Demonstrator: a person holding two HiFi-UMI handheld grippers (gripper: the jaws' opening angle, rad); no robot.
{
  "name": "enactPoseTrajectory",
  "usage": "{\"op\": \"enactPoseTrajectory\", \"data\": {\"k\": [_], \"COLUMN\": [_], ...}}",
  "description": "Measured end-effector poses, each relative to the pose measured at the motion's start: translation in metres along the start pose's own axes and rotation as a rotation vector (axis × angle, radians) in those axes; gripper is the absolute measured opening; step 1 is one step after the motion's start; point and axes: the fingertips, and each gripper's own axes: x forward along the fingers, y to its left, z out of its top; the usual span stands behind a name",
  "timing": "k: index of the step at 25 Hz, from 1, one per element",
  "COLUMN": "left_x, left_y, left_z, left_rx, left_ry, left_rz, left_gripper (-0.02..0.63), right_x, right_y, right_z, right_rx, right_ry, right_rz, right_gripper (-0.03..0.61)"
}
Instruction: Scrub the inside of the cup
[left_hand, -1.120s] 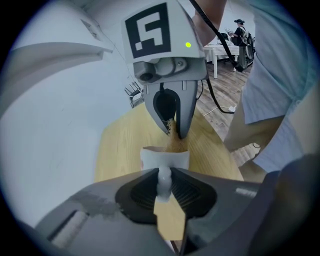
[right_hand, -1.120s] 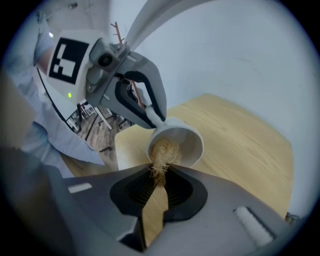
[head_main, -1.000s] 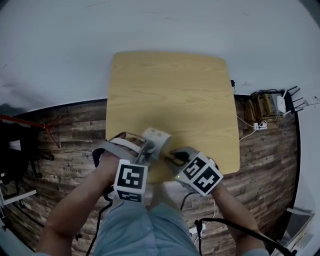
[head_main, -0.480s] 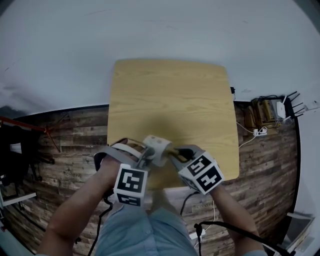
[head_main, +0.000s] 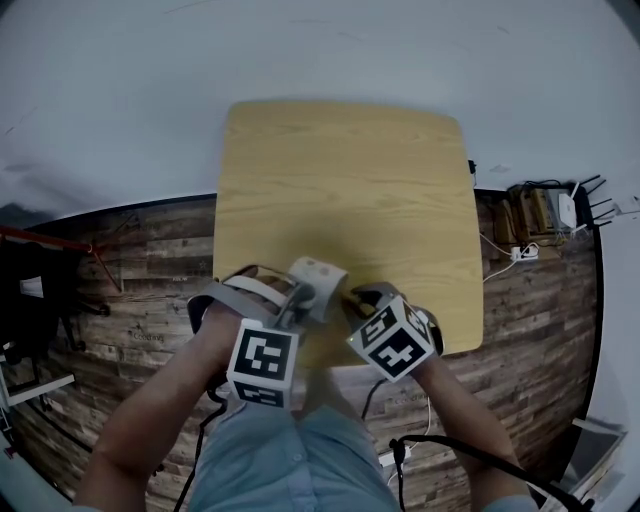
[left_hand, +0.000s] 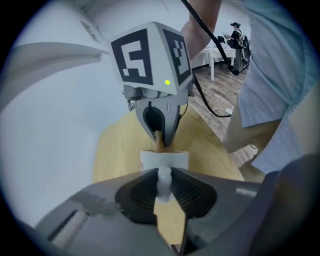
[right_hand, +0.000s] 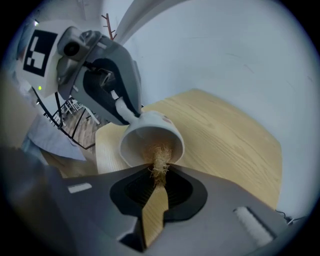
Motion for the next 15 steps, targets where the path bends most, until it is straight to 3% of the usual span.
{"op": "enactPoseTrajectory", "data": {"k": [4, 9, 15], "left_x": [-0.001, -0.001, -0.004], "left_y": [-0.001, -0.002, -0.004], "left_z": [-0.002, -0.004, -0.006], "left_rx": [-0.011, -0.018, -0.1], "left_ry": [-0.011, -0.022, -0.082], "left_rz": [0.009, 0.009, 0.004], "left_gripper": [0.094, 0.094, 0.094], "right_x": [0.004, -0.004, -0.023], "right_y": [0.02, 0.032, 0.024], "right_z": [0.0, 0.021, 0.039], "right_rx": [0.02, 0.15, 0.222], "right_ry": [0.013, -0.101, -0.189], "right_rz": [0.093, 0.241, 0.265], "right_gripper": [0.046, 0.046, 0.046]}}
